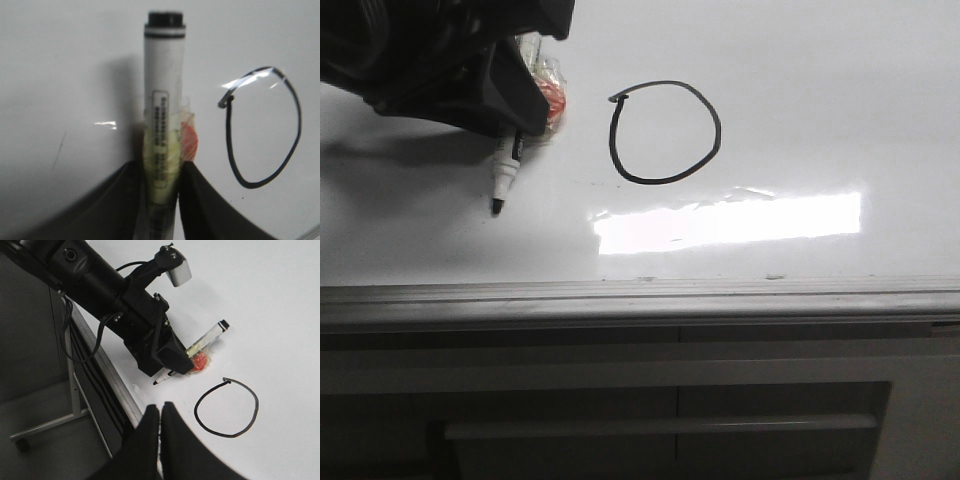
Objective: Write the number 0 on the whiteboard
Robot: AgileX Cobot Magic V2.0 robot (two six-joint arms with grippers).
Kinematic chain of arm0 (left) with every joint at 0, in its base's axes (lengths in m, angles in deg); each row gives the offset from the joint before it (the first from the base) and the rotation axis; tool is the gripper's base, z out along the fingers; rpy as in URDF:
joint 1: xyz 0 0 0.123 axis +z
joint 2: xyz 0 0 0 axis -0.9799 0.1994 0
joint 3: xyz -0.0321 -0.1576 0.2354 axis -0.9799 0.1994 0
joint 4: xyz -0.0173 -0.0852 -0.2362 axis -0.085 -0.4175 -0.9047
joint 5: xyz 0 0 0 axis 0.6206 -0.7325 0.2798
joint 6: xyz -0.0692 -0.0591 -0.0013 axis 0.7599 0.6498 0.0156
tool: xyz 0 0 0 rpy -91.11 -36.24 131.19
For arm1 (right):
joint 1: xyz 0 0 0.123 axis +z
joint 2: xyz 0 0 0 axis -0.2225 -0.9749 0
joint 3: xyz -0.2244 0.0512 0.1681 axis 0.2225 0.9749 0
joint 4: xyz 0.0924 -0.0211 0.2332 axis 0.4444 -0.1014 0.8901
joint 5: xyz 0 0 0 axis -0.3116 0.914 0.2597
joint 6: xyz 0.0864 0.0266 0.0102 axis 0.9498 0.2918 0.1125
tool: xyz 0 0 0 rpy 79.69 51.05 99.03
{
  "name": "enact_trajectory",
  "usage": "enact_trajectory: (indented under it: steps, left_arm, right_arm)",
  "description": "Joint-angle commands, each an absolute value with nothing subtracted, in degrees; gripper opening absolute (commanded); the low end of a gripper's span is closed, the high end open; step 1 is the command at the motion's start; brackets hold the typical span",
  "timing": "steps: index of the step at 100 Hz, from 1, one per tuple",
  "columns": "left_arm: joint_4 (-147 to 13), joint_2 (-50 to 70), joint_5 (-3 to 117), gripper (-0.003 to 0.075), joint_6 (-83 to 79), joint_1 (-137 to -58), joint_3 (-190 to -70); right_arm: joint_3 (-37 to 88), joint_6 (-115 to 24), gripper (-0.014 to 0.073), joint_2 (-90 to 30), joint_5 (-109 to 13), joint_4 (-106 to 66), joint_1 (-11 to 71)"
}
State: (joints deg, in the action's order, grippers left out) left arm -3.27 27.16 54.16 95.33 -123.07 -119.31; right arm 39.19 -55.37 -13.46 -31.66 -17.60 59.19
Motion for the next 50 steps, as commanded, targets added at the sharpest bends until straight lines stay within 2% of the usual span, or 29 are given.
enact_trajectory:
  steps: [1, 12, 29, 50]
  left_arm:
    - [-2.65, 26.47, 53.31, 0.0338, 95.89, -122.95, -120.56]
    - [-2.65, 26.47, 50.66, 0.0437, 95.99, -122.95, -120.56]
    - [-2.65, 26.05, 47.25, 0.0507, 96.03, -122.95, -120.67]
    - [-1.87, 20.84, 47.36, 0.0517, 96.03, -123.09, -120.67]
  right_arm:
    - [37.98, -55.30, -0.0055, -13.07, -36.09, -16.93, 58.88]
    - [37.98, -55.30, -0.0055, -13.07, -36.09, -16.93, 58.88]
    - [38.17, -55.30, -0.0055, -13.17, -37.30, -16.93, 58.88]
    - [38.26, -55.30, -0.0055, -13.17, -38.87, -16.93, 58.88]
